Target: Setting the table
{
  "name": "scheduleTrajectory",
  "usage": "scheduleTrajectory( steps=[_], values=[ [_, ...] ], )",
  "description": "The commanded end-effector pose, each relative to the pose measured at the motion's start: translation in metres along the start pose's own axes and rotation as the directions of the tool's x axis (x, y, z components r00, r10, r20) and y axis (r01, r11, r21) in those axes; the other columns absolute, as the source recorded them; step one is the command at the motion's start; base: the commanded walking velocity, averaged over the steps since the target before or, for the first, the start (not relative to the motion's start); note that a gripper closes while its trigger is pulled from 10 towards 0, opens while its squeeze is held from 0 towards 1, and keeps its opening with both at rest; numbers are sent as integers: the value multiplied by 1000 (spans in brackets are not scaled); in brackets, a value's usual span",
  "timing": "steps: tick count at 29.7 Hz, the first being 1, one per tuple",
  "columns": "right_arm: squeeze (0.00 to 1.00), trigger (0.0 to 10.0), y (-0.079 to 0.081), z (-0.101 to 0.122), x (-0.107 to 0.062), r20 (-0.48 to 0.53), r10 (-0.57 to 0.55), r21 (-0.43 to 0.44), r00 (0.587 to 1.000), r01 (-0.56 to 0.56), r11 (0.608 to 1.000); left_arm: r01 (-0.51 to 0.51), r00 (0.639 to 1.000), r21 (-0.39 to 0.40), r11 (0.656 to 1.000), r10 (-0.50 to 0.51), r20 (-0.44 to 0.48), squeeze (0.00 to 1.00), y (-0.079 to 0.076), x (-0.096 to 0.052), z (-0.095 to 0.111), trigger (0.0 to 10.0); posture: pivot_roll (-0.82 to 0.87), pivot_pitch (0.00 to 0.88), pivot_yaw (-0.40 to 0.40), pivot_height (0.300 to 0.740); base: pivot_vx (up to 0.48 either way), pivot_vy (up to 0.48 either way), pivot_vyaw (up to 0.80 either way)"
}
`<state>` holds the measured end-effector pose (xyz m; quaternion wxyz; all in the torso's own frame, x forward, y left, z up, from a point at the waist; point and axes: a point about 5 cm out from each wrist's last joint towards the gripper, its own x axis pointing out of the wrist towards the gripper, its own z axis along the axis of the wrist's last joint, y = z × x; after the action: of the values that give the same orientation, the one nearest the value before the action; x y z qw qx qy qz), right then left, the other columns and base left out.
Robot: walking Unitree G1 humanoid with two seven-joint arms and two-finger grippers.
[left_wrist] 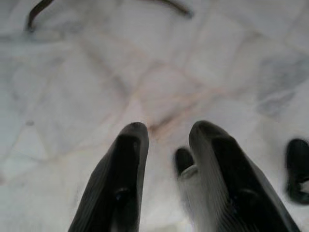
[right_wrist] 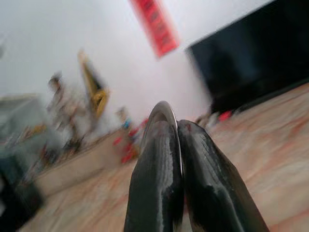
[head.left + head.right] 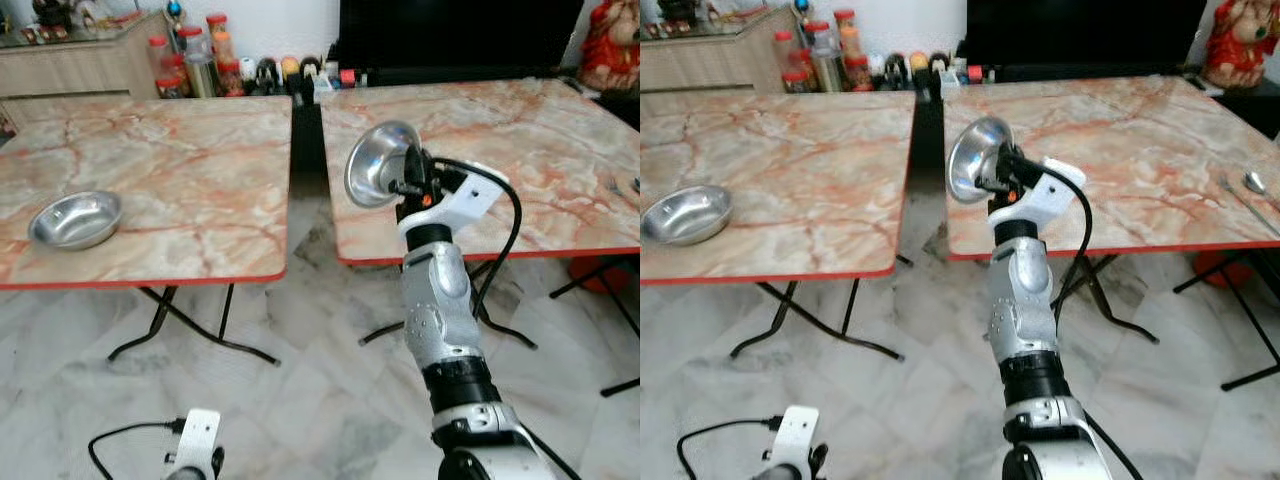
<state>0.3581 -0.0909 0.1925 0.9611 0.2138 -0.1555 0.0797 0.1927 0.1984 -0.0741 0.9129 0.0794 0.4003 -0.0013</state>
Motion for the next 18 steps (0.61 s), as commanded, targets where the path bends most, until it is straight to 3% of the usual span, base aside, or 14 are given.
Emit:
scheduleTrajectory(
  steps=[1, 6, 10, 18],
  values=[
    [0, 10000, 13, -4, -1, -4, 24, 36, 1000, -24, 999, -12, 1000, -11, 1000, 12, -9, 0, 3, 0, -1, 10000, -13, 0, 6, 736, 0, 480, 0],
    [0, 10000, -1, -31, -15, -113, 2, -14, 994, -4, 1000, -13, 1000, -8, 1000, 13, -10, 0, 4, 0, -1, 10000, -11, 0, 10, 736, 0, 480, 0],
    [0, 10000, -5, -37, -21, -138, -1, -31, 990, -3, 1000, -13, 1000, -7, 1000, 13, -11, 0, 4, 0, -2, 10000, -11, 0, 12, 736, 0, 480, 0],
    [0, 10000, -31, -68, -53, -265, -37, -173, 964, -10, 985, -13, 1000, -2, 1000, 13, -13, 0, 5, -1, -3, 10000, -10, 0, 13, 736, 0, 480, 0]
  ],
)
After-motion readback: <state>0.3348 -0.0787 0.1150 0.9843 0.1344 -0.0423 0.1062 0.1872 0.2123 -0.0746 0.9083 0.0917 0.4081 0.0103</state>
